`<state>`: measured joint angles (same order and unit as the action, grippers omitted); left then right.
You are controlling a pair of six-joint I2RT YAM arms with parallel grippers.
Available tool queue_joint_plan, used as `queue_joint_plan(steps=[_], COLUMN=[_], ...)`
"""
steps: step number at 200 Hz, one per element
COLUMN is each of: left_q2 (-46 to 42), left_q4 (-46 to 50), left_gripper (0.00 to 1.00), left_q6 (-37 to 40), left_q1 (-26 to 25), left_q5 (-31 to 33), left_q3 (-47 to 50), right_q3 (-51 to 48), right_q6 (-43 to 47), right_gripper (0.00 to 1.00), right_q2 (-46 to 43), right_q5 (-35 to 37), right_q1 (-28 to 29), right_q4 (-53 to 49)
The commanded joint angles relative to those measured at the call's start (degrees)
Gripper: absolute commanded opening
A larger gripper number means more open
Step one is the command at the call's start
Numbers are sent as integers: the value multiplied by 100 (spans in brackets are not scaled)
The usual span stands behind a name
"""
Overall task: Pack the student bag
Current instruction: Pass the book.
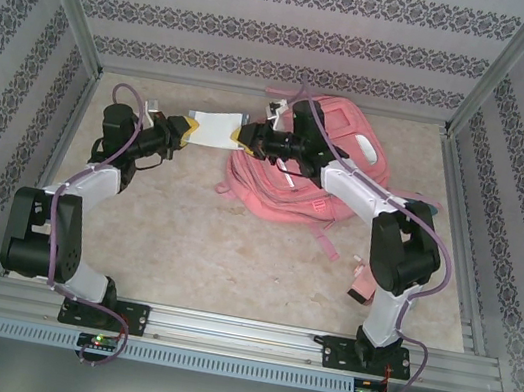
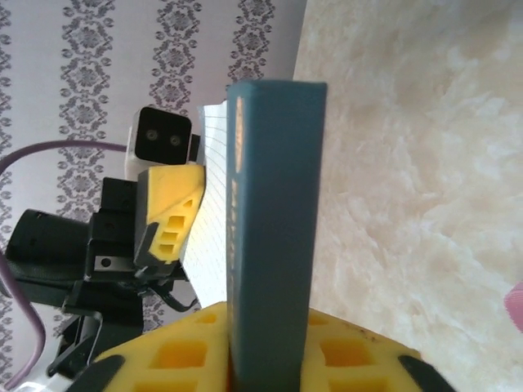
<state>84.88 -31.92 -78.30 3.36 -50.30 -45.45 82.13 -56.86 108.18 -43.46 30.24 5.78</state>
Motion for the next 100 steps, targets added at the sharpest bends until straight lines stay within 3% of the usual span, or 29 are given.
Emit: queue_joint_plan(steps=[1,53,100], left_q2=[-298,-995,-1343], left_q4=[283,1723,2366], left_gripper=[0,0,0], left_q6=[267,1179,1564], left_q1=[-37,24,60], left_q5=[184,724,1023], left_q3=[-122,-170,-144], right_q3=[180,524,1024], right_q6=[1032,3033,3891], right_gripper=[31,41,47], right_q2=[-201,-234,276], right_q5=[629,2947,3970], right_q1=[-47,-127,-43], right_q4=[-991,-3258,-3942])
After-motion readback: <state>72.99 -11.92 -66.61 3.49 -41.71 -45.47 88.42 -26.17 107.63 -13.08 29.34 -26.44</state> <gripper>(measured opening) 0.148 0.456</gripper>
